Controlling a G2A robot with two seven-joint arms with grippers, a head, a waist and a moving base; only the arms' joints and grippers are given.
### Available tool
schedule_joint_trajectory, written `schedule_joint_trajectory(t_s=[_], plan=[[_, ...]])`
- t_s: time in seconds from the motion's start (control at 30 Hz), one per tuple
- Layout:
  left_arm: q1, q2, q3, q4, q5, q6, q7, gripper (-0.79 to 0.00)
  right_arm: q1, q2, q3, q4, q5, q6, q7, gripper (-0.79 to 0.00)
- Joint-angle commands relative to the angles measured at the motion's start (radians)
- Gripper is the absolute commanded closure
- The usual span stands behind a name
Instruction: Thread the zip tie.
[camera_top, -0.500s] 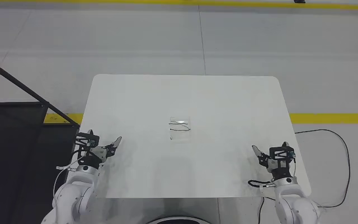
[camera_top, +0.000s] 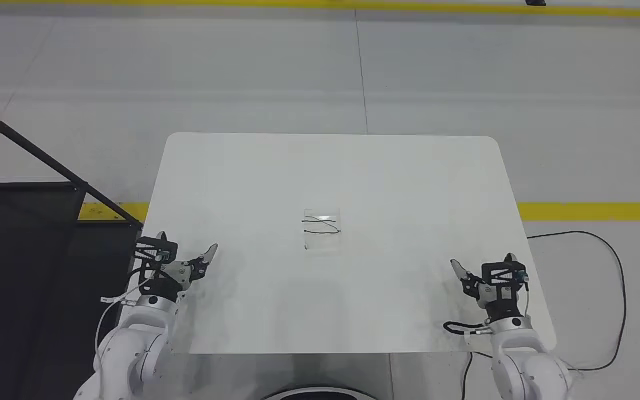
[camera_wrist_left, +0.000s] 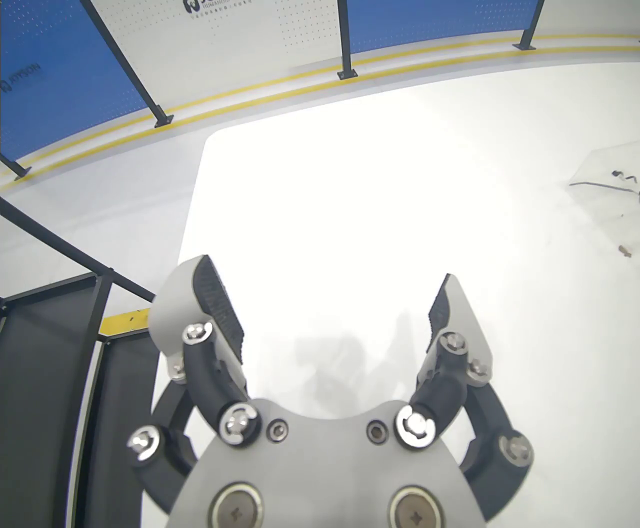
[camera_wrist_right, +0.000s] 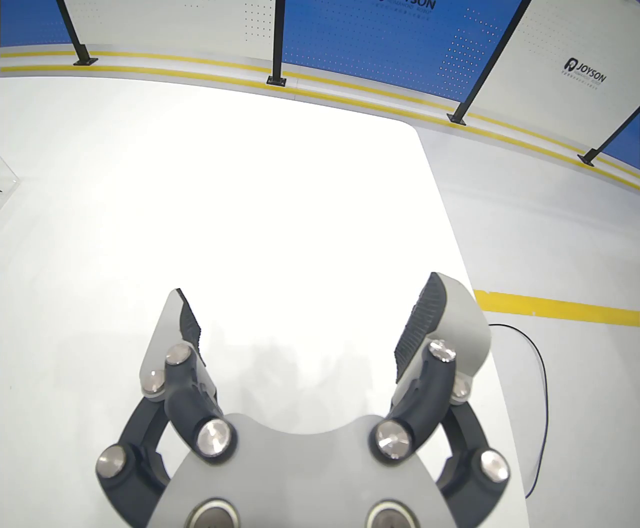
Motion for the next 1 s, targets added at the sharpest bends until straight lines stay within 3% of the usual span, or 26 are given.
schedule_joint_trajectory(t_s=[0.0,0.13,0.23,0.33,0.43,0.53,0.67,0.87,0.97], plan=[[0.0,0.0,0.0,0.0,0.0,0.0,0.0,-0.784,0.0,0.0,0.0,0.0,0.0,0.0,0.0,-0.784],[-0.003,-0.001,0.003,-0.001,-0.006,-0.01,0.007,-0.785,0.0,0.0,0.0,0.0,0.0,0.0,0.0,-0.785],[-0.006,-0.001,0.0,-0.002,-0.048,-0.07,0.014,-0.785,0.0,0.0,0.0,0.0,0.0,0.0,0.0,-0.785],[-0.013,0.002,-0.025,-0.025,-0.151,-0.159,-0.057,-0.785,0.0,0.0,0.0,0.0,0.0,0.0,0.0,-0.785],[-0.037,0.011,-0.072,-0.046,-0.382,-0.322,-0.269,-0.785,0.0,0.0,0.0,0.0,0.0,0.0,0.0,-0.785],[-0.077,0.022,-0.111,-0.06,-0.557,-0.389,-0.487,-0.785,0.0,0.0,0.0,0.0,0.0,0.0,0.0,-0.785],[-0.141,0.032,-0.106,-0.064,-0.704,-0.407,-0.696,-0.785,0.0,0.0,0.0,0.0,0.0,0.0,0.0,-0.785],[-0.268,0.041,-0.067,-0.013,-0.917,-0.327,-0.934,-0.785,0.0,0.0,0.0,0.0,0.0,0.0,0.0,-0.785],[-0.276,0.042,-0.066,-0.011,-0.924,-0.317,-0.949,-0.785,0.0,0.0,0.0,0.0,0.0,0.0,0.0,-0.785]])
